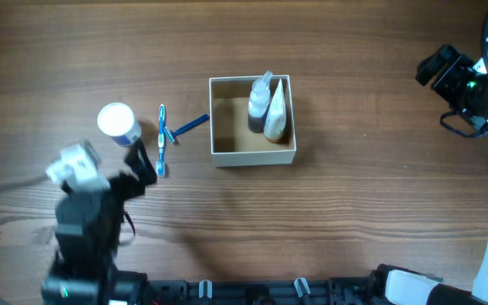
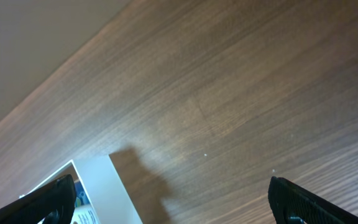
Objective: Pack container
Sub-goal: 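Reach the left gripper to the white cotton-swab tub and grasp it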
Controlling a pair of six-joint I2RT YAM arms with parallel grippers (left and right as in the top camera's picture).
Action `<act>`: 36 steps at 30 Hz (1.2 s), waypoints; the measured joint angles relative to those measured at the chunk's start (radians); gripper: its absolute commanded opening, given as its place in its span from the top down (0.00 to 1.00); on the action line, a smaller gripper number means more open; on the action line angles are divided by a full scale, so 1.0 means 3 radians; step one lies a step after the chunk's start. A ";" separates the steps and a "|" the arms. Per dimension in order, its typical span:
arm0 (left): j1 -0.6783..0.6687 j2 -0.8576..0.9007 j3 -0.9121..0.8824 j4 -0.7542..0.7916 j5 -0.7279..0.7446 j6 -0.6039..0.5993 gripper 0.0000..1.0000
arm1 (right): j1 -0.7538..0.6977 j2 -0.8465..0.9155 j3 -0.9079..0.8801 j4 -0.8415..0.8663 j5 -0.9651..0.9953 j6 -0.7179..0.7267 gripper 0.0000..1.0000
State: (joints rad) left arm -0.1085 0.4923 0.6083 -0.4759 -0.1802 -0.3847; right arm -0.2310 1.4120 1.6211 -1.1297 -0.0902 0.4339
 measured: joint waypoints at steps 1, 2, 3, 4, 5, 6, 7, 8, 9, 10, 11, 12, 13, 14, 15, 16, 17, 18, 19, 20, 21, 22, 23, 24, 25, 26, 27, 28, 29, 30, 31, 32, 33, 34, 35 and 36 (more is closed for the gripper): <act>0.0014 0.0271 0.0228 -0.0092 -0.0057 0.0001 0.00 | 0.0000 0.0000 0.0000 0.0001 0.0000 0.0000 0.00; 0.0034 0.0468 0.0381 -0.0131 -0.0092 0.0001 0.00 | 0.0000 0.0000 0.0000 -0.0003 0.0000 0.0000 0.00; 0.0074 0.0727 0.0582 -0.0192 -0.0127 0.0001 0.00 | 0.0000 0.0000 0.0000 -0.0001 0.0000 0.0000 0.00; 0.0116 0.0917 0.0726 -0.0251 -0.0149 0.0003 0.00 | 0.0000 0.0000 0.0000 0.0000 0.0000 0.0000 0.00; 0.0181 0.1155 0.0899 -0.0301 -0.0173 0.0003 0.00 | 0.0000 0.0000 0.0000 -0.0003 0.0000 0.0000 0.00; 0.0257 0.1411 0.1071 -0.0365 -0.0183 0.0003 0.00 | 0.0000 0.0000 0.0000 -0.0001 0.0000 0.0000 0.00; 0.0334 0.1644 0.1211 -0.0388 -0.0178 0.0003 0.00 | 0.0000 0.0000 0.0000 -0.0001 0.0000 0.0000 0.00; 0.0370 0.1754 0.1273 -0.0390 -0.0181 0.0003 0.00 | 0.0000 0.0000 0.0000 -0.0001 0.0000 0.0000 0.00; 0.0498 0.2117 0.1433 -0.0413 -0.0097 0.0003 0.00 | 0.0000 0.0000 0.0000 -0.0003 0.0000 0.0000 0.00; 0.0551 0.2239 0.1474 -0.0423 -0.0046 0.0003 0.00 | 0.0000 0.0000 0.0000 0.0001 0.0000 0.0000 0.00; 0.0614 0.2401 0.1520 -0.0421 0.0032 0.0003 0.00 | 0.0000 0.0000 0.0000 -0.0005 0.0000 0.0000 0.00; 0.0662 0.2528 0.1551 -0.0408 0.0075 0.0003 0.00 | 0.0000 0.0000 0.0000 -0.0003 0.0000 0.0000 0.00; 0.0718 0.2686 0.1578 -0.0399 0.0114 0.0003 0.00 | 0.0000 0.0000 0.0000 -0.0001 0.0000 0.0000 0.00; 0.0760 0.2820 0.1579 -0.0403 0.0156 0.0001 0.00 | 0.0000 0.0001 0.0000 -0.0003 0.0000 0.0000 0.00; 0.0786 0.2936 0.1579 -0.0422 0.0183 0.0003 0.00 | 0.0000 0.0003 0.0000 -0.0001 0.0000 0.0000 0.00; 0.0796 0.3011 0.1579 -0.0427 0.0206 0.0003 0.00 | 0.0000 0.0003 0.0000 -0.0003 0.0000 0.0000 0.00; 0.0797 0.3095 0.1579 -0.0434 0.0244 0.0005 0.00 | 0.0000 0.0003 0.0000 -0.0001 0.0000 0.0000 0.00; 0.0797 0.3136 0.1579 -0.0443 0.0261 0.0017 0.00 | 0.0000 0.0003 0.0000 -0.0001 0.0000 0.0000 0.00; 0.0796 0.3178 0.1579 -0.0460 0.0287 0.0027 0.00 | 0.0000 0.0003 0.0000 -0.0001 0.0000 0.0000 0.00; 0.0796 0.3203 0.1579 -0.0478 0.0323 0.0038 0.00 | 0.0000 0.0003 0.0000 -0.0001 0.0000 0.0000 0.00; 0.0796 0.3215 0.1579 -0.0498 0.0337 0.0043 0.00 | 0.0000 0.0003 0.0000 -0.0001 0.0000 0.0000 0.00; 0.0796 0.3222 0.1579 -0.0529 0.0347 0.0053 0.00 | 0.0000 0.0003 0.0000 -0.0001 0.0000 0.0000 0.00; 0.0796 0.3225 0.1579 -0.0551 0.0356 0.0056 0.00 | 0.0000 0.0003 0.0000 -0.0001 0.0000 0.0000 0.00; 0.0796 0.3229 0.1579 -0.0573 0.0364 0.0061 0.00 | 0.0000 0.0003 0.0000 -0.0001 0.0000 0.0000 0.00; 0.0796 0.3235 0.1579 -0.0593 0.0375 0.0071 0.00 | 0.0000 0.0003 0.0000 -0.0001 0.0000 0.0000 0.00; 0.0796 0.3241 0.1579 -0.0609 0.0383 0.0092 0.00 | 0.0000 0.0003 0.0000 -0.0001 0.0000 0.0000 0.00; 0.0796 0.3248 0.1579 -0.0615 0.0385 0.0102 0.00 | 0.0000 0.0003 0.0000 -0.0001 0.0000 0.0000 0.00; 0.0796 0.3254 0.1579 -0.0621 0.0394 0.0109 0.00 | 0.0000 0.0003 0.0000 -0.0003 0.0000 0.0000 0.00; 0.0796 0.3272 0.1579 -0.0624 0.0397 0.0123 0.00 | 0.0000 0.0003 0.0000 -0.0001 0.0000 0.0000 0.00; 0.0796 0.3286 0.1579 -0.0623 0.0398 0.0131 0.00 | 0.0000 0.0003 0.0000 -0.0001 0.0000 0.0000 0.00; 0.0796 0.3314 0.1579 -0.0622 0.0398 0.0142 0.00 | 0.0000 0.0003 0.0000 -0.0001 0.0000 0.0000 0.00; 0.0796 0.3347 0.1579 -0.0619 0.0398 0.0153 0.00 | 0.0000 0.0003 0.0000 -0.0001 0.0000 0.0000 0.00; 0.0796 0.3388 0.1579 -0.0608 0.0398 0.0167 0.00 | 0.0000 0.0003 0.0000 -0.0001 0.0000 0.0000 0.00; 0.0796 0.3432 0.1579 -0.0587 0.0411 0.0189 0.00 | 0.0000 0.0003 0.0000 -0.0001 0.0000 0.0000 0.00; 0.0796 0.3477 0.1579 -0.0571 0.0423 0.0226 0.00 | 0.0000 0.0003 0.0000 -0.0001 0.0000 0.0000 0.00; 0.0796 0.3526 0.1579 -0.0565 0.0439 0.0270 0.00 | 0.0000 0.0003 0.0000 -0.0001 0.0000 0.0000 0.00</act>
State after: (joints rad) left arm 0.1303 1.5501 1.0821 -0.6453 -0.0486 -0.3038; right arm -0.2310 1.4128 1.6211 -1.1301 -0.0902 0.4339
